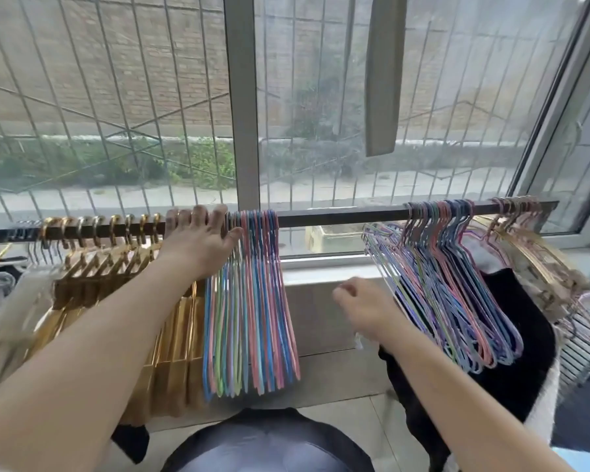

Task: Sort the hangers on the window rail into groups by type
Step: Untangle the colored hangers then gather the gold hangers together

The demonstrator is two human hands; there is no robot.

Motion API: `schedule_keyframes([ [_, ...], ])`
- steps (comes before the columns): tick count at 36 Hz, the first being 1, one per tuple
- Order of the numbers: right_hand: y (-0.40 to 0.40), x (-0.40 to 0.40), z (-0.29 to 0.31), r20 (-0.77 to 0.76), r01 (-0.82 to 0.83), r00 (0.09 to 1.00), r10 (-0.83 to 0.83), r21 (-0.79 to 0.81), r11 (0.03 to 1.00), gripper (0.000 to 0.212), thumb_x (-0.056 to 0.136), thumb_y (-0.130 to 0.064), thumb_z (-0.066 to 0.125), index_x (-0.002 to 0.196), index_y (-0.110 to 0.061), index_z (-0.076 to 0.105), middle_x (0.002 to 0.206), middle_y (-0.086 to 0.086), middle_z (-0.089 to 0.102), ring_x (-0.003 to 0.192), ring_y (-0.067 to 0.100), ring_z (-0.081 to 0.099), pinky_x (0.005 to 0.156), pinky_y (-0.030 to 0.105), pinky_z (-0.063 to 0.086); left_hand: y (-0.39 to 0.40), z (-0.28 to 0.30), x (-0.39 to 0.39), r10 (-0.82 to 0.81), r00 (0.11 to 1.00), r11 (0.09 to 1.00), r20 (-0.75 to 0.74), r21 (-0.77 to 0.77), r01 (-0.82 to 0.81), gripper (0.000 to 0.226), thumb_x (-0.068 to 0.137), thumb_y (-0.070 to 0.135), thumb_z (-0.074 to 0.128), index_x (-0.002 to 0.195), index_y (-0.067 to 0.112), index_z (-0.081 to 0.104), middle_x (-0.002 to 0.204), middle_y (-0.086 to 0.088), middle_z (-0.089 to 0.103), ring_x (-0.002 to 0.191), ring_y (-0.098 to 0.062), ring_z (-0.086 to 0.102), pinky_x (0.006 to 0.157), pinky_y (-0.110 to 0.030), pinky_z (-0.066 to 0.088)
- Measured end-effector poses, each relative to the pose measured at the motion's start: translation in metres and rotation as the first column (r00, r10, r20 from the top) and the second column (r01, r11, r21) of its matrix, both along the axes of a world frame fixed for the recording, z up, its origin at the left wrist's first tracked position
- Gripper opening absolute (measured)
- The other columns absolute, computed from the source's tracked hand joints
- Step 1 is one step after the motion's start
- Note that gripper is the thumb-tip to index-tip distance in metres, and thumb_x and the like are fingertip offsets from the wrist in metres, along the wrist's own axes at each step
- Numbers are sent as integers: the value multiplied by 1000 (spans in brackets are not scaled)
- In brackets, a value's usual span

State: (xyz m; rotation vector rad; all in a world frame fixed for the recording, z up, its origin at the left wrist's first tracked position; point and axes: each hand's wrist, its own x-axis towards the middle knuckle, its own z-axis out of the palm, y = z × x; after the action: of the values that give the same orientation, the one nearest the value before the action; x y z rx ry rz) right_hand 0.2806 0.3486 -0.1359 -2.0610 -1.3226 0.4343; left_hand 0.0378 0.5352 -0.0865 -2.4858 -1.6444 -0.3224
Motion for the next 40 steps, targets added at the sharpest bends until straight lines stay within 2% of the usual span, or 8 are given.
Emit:
schedule_keyframes([
  [4, 13, -54, -22, -276, -179, 951, 140, -124, 976, 43, 102, -49, 52, 129, -17, 62, 114, 0, 69, 96, 13, 61, 94, 36, 53, -3, -2, 0, 1, 1000, 1000, -16, -28, -1, 70, 99, 71, 6, 158, 32, -3, 168, -15, 7, 156, -41, 5, 125, -57, -8],
  [8, 21, -79, -32, -396, -135, 912, 110, -36, 990, 31, 105, -38, 51, 121, -16, 65, 105, -7, 71, 95, 9, 67, 91, 35, 57, -5, 3, -2, -7, 1000, 1000, -22, -10, 7, 65, 102, 67, 9, 156, 31, 2, 163, -15, 16, 154, -41, 11, 124, -58, -6],
  [16, 9, -95, -33, -219, 43, 976, -17, 116, 992, 34, 104, -28, 53, 138, -23, 53, 101, -24, 56, 92, -3, 55, 86, 26, 46, -4, 0, -5, -29, 1000, 1000, -2, -11, 29, 69, 102, 68, 7, 160, 31, -3, 168, -15, 5, 156, -41, 2, 123, -56, -14],
  [25, -17, -109, -22, -229, 170, 969, -91, 355, 919, 25, 104, -14, 51, 122, -30, 57, 81, 0, 61, 53, 3, 50, 51, 23, 44, 2, -7, -10, -88, 996, 996, 34, 14, 87, 68, 103, 67, 8, 159, 29, -3, 166, -14, 7, 154, -42, 2, 124, -58, -14],
  [29, -14, -101, 0, -234, 235, 961, -148, 406, 883, 20, 103, -15, 56, 115, -30, 60, 81, 0, 64, 62, 14, 60, 56, 36, 56, 3, -6, -10, -92, 995, 996, 50, 22, 91, 62, 103, 65, 11, 155, 30, 4, 161, -15, 15, 152, -41, 8, 123, -58, -12],
  [32, 1, -88, 19, -164, 249, 967, -198, 420, 873, 13, 103, -16, 57, 111, -23, 63, 88, -3, 66, 67, 17, 66, 50, 25, 54, 6, -8, -11, -109, 992, 992, 69, 72, 104, 52, 102, 64, 15, 141, 31, 18, 140, -12, 31, 142, -39, 24, 122, -58, 3],
  [36, 31, -62, 35, -73, 229, 973, -218, 355, 906, 17, 99, -14, 55, 106, -24, 67, 100, -4, 70, 78, 18, 71, 75, 39, 60, 10, -10, -12, -129, 987, 989, 91, 82, 122, 49, 102, 65, 15, 137, 32, 19, 134, -11, 32, 139, -38, 26, 122, -57, 5],
  [40, 35, -44, 23, -244, 326, 934, -262, 278, 903, 18, 97, -8, 56, 107, -15, 70, 90, 4, 72, 72, 23, 73, 73, 45, 63, 13, -11, -13, -136, 986, 988, 99, 93, 127, 50, 101, 66, 15, 136, 31, 19, 134, -10, 33, 139, -38, 27, 122, -57, 5],
])
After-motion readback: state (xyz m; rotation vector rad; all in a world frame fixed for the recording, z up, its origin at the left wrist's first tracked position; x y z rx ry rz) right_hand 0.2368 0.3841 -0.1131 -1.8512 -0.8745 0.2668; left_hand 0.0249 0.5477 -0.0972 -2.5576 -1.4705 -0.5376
